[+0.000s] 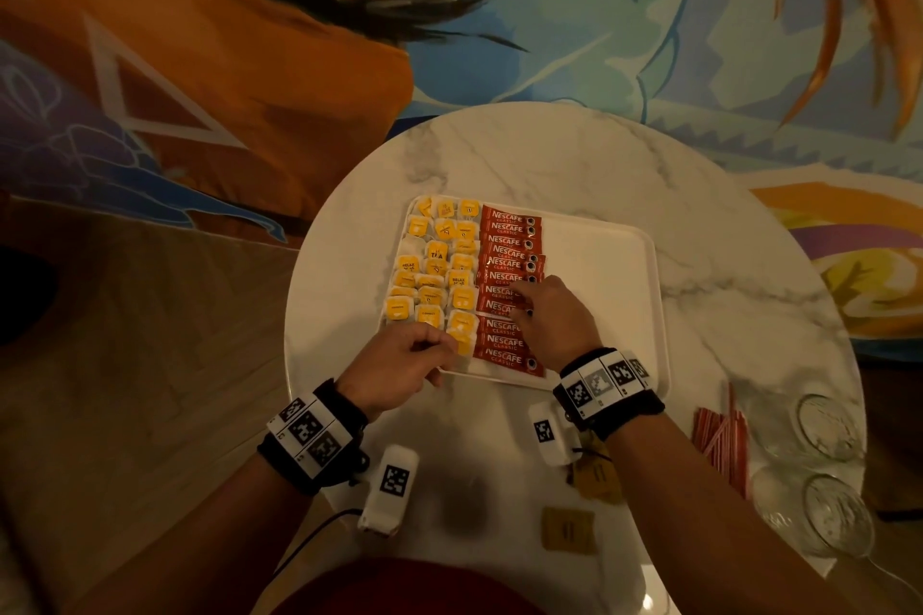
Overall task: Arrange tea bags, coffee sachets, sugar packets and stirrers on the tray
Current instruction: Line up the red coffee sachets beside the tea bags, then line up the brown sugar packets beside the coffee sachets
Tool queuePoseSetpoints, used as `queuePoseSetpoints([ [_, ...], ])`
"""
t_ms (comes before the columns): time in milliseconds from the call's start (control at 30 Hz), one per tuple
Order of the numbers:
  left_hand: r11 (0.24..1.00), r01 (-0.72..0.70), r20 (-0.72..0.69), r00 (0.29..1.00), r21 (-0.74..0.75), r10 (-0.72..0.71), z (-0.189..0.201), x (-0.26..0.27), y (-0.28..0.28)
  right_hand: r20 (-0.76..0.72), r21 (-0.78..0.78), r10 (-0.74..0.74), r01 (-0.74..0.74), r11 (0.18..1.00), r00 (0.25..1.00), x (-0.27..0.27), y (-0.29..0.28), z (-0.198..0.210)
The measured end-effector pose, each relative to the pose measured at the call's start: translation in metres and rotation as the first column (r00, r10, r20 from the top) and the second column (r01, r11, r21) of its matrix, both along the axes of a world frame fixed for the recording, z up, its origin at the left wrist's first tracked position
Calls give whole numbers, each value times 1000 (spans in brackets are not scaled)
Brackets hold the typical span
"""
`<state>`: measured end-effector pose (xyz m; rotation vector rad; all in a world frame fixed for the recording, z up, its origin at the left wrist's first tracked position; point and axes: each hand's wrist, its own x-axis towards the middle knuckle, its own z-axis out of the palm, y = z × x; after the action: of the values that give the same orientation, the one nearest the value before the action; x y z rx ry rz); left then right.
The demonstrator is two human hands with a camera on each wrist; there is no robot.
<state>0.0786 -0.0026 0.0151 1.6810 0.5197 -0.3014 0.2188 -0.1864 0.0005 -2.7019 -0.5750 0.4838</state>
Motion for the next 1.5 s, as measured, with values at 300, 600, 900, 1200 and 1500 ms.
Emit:
queuePoseSetpoints([
  [300,999,26,34,999,44,-27,0,-1,-1,23,85,48,-50,995,999,-8,-2,10],
  [600,956,103,154,977,276,-150,-7,-5,-4,25,34,176,-177,984,984,-29,-7,8],
  [900,887,236,163,933,398,-322,2,-7,-30,30,180,106,-110,978,994,-35,-56,47],
  [1200,670,506,48,778,543,-626,9,2,-103,-24,-22,89,-90,996,996,-50,-167,67],
  [1500,470,609,-113,678,639,-726,8,11,-176,-154,-177,189,-215,960,970,-74,-203,51],
])
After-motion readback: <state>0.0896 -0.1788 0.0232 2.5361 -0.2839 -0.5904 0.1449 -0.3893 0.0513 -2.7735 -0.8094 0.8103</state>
